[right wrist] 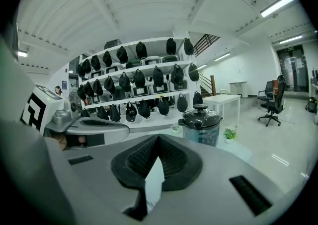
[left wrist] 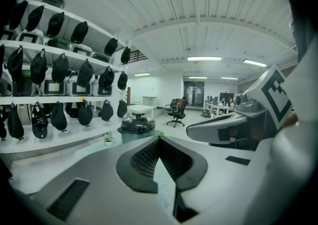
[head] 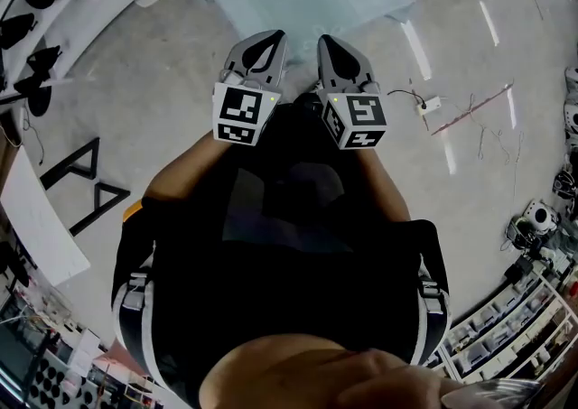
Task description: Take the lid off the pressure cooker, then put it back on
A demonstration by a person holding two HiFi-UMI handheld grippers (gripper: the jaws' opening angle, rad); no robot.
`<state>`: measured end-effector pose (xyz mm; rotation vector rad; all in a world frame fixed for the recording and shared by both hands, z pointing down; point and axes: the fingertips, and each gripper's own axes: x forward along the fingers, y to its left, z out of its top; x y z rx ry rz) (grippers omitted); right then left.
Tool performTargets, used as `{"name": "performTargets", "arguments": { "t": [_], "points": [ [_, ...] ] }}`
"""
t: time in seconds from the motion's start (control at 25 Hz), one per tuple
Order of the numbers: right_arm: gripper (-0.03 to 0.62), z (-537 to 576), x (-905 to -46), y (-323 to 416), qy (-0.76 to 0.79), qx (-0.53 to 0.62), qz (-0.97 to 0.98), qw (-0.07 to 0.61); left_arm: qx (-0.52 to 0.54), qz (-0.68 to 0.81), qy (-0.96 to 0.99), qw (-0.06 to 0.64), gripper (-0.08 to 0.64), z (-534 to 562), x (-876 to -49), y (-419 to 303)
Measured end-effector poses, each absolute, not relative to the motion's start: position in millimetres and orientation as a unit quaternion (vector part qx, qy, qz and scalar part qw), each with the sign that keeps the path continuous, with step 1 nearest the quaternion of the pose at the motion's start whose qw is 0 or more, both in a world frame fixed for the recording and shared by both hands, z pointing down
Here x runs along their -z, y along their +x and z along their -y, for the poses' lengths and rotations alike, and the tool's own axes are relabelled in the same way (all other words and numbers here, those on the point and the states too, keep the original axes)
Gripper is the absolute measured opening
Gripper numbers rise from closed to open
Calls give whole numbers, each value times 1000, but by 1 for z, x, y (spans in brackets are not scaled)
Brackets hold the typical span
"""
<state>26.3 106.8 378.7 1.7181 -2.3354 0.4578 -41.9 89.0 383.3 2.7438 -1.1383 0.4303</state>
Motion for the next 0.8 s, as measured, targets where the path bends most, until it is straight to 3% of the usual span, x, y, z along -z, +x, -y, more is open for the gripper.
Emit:
{"name": "performTargets", "arguments": {
  "t": [0.8],
  "points": [
    [15,-109,-372,24,590,-139,789,103,-129,373,917,56,6,-90,-374,-42]
  ]
}}
